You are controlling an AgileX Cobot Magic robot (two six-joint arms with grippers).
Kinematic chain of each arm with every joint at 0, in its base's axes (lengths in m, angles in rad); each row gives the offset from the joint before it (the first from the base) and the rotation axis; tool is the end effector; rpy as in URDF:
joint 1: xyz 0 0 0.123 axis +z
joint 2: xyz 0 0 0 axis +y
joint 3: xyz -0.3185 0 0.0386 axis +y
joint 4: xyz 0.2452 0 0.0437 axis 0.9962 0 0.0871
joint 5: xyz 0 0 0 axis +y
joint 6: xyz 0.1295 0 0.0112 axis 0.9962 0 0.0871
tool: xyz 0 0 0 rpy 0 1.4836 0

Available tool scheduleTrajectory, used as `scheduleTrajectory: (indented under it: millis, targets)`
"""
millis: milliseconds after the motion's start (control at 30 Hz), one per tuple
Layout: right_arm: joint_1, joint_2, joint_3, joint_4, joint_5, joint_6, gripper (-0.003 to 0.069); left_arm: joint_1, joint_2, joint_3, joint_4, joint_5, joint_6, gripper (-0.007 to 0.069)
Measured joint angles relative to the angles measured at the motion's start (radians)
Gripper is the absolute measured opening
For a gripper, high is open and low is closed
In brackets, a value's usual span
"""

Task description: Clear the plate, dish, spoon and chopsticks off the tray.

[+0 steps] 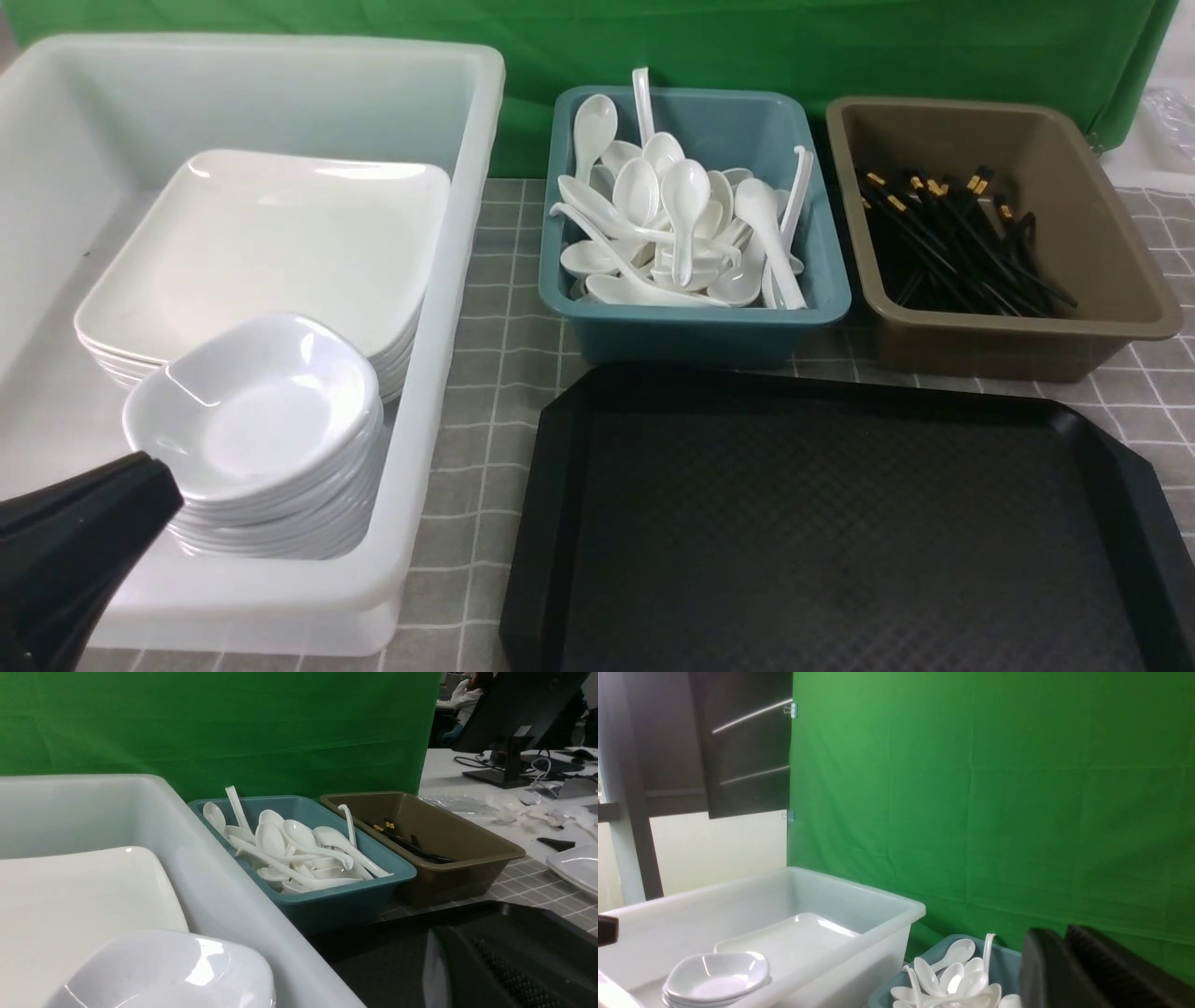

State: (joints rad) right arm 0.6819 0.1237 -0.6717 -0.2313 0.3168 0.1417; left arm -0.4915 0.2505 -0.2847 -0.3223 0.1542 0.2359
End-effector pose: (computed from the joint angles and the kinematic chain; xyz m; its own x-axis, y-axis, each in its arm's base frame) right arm 0.0044 -0.0084 0.4071 0.2933 0.1374 -0.9461 -0.5549 0.8304 -0.0514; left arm 0.0626 -0.0407 0.2880 -0.0645 -0.0592 -0.9962 0.5107 0.8557 -0.0839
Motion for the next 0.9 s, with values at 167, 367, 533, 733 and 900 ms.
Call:
scheduleTrajectory:
  millis: [167, 367, 533, 733, 900]
  targets:
    - [0.000, 0.000, 0.000, 0.000, 0.000, 0.000, 0.0102, 0.000, 0.000, 0.001, 0.026, 0.001, 0.000, 0.0002]
    - [0.000, 0.000, 0.000, 0.000, 0.000, 0.000, 0.0120, 0.000, 0.000, 0.002, 0.041, 0.001, 0.012, 0.0004]
    - [0.000, 0.000, 0.000, 0.000, 0.000, 0.000, 0.0129, 0.016, -0.023, 0.015, 0.138, 0.000, -0.034, 0.0004]
    - [0.000, 0.000, 0.000, 0.000, 0.001, 0.000, 0.0143, 0.224, -0.132, 0.126, 0.162, -0.017, -0.065, 0.0004]
    - [0.000, 0.000, 0.000, 0.000, 0.001, 0.000, 0.0149, 0.432, -0.218, 0.231, 0.162, -0.020, -0.085, 0.0004]
